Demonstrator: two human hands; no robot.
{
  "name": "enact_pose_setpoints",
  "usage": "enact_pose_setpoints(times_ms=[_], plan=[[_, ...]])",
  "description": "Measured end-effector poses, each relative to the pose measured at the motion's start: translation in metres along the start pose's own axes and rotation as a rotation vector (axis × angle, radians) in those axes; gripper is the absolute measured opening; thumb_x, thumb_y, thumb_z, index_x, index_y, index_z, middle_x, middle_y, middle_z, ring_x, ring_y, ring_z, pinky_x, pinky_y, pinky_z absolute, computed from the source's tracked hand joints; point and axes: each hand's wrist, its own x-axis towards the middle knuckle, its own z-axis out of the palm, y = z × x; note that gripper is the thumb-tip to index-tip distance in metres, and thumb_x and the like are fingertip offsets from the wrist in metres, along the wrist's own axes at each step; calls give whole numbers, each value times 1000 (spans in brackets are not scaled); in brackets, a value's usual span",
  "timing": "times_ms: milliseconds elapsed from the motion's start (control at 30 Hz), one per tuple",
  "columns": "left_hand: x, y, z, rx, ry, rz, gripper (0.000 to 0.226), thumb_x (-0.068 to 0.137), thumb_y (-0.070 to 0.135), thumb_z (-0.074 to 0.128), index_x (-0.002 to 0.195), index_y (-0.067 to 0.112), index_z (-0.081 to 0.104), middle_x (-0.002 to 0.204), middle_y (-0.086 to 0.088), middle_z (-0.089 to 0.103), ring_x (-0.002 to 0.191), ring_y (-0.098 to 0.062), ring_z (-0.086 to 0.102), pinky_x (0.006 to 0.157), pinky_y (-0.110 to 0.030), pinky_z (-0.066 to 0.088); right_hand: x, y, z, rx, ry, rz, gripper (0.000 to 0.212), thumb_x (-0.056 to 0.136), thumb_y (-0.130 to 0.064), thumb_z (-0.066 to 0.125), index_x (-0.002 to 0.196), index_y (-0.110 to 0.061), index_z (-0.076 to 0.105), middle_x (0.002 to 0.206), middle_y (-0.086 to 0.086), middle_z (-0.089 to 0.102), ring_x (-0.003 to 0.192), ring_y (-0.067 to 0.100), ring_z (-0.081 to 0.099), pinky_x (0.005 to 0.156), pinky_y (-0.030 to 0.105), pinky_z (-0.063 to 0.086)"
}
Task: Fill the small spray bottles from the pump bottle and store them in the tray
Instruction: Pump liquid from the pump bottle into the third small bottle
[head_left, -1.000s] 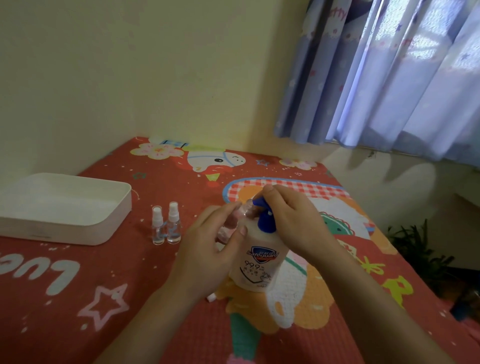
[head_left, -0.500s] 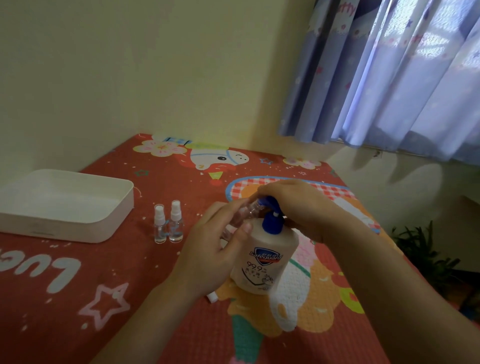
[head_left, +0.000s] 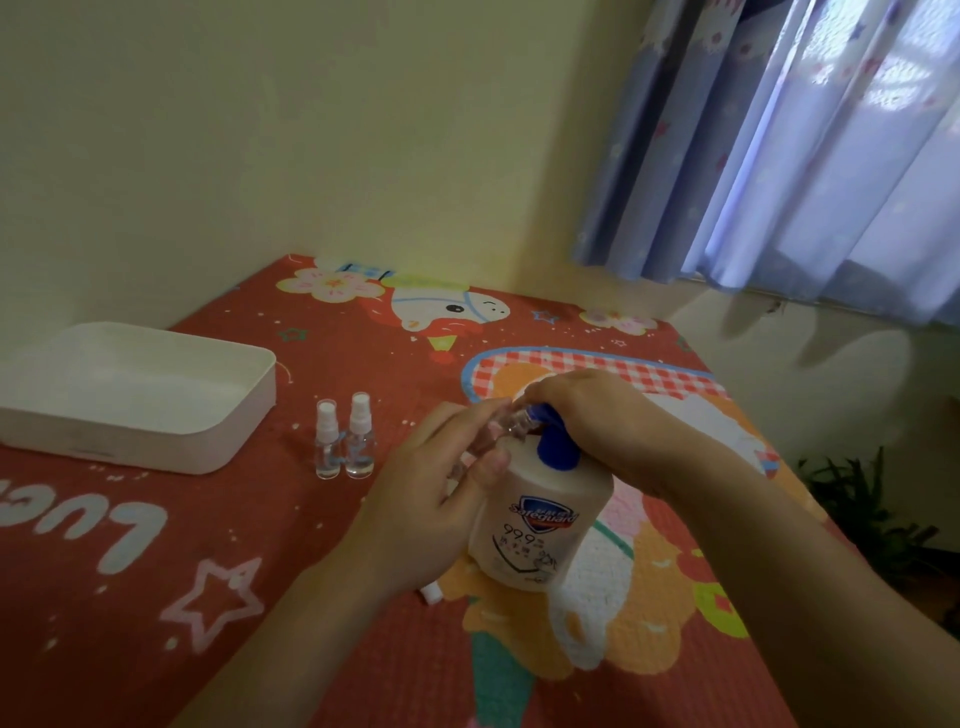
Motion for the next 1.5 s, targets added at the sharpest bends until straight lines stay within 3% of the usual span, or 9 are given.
enact_pose_setpoints(times_ms=[267,433,667,833,933,1067,1233,1333,1500], plan=[[-2,-2,0,21,-10,1,44,100,35,49,143,25,49,112,17,56,106,-4,56,85,-12,42,-3,-6,-3,-173,-51,-48,31,97,-7,41,123,-11,58,125,8,57,113,21,53,98,31,44],[4,5,-7,15,-15,-56,40,96,39,56,135,30,51,120,21,58,113,7,54,88,-12,45,-2,-13,-12,-103,-71,57,29,96,-6,43,120,-5,59,124,17,58,113,32,55,97,41,47],[8,9,-17,58,-8,18,34,96,35,56,128,25,59,104,16,59,102,-3,57,81,-10,43,-3,-10,-21,49,-168,92,22,96,-33,47,101,-15,59,112,12,61,103,29,60,96,50,50],[8,9,-14,12,4,28,37,97,34,57,130,20,60,109,17,60,104,3,57,83,-7,41,5,-10,-12,-122,-126,59,23,96,-4,41,116,-2,53,117,20,54,109,36,54,94,47,50],[6,7,-13,10,1,25,35,97,30,58,129,17,62,106,14,61,101,4,57,81,-5,39,7,-6,-7,-211,-85,26,22,98,-7,37,110,-3,55,114,19,57,99,30,55,84,32,45],[4,3,-12,-4,-6,12,34,97,27,59,130,17,61,106,16,60,101,3,58,82,-6,40,7,-4,-1,-310,-84,-18,30,100,-9,34,119,-4,56,120,18,58,110,31,55,95,38,45],[3,3,-11,-17,-7,-4,37,96,32,56,130,18,61,109,14,61,105,2,58,84,-7,41,6,-6,0,-379,-75,-52,26,100,-11,35,112,-5,57,115,15,59,105,28,56,90,35,44],[3,4,-11,-21,-12,-16,37,96,34,56,130,21,60,111,14,61,107,0,58,84,-8,42,6,-8,-5,-297,-89,8,15,97,-7,38,99,-5,53,105,14,57,93,26,54,78,31,44],[7,8,-13,-15,-1,-8,38,96,37,56,130,22,60,109,12,62,105,-8,60,85,-18,47,0,-17,-24,-34,-207,76,26,100,-12,40,123,-8,51,117,12,51,108,30,54,91,49,53]])
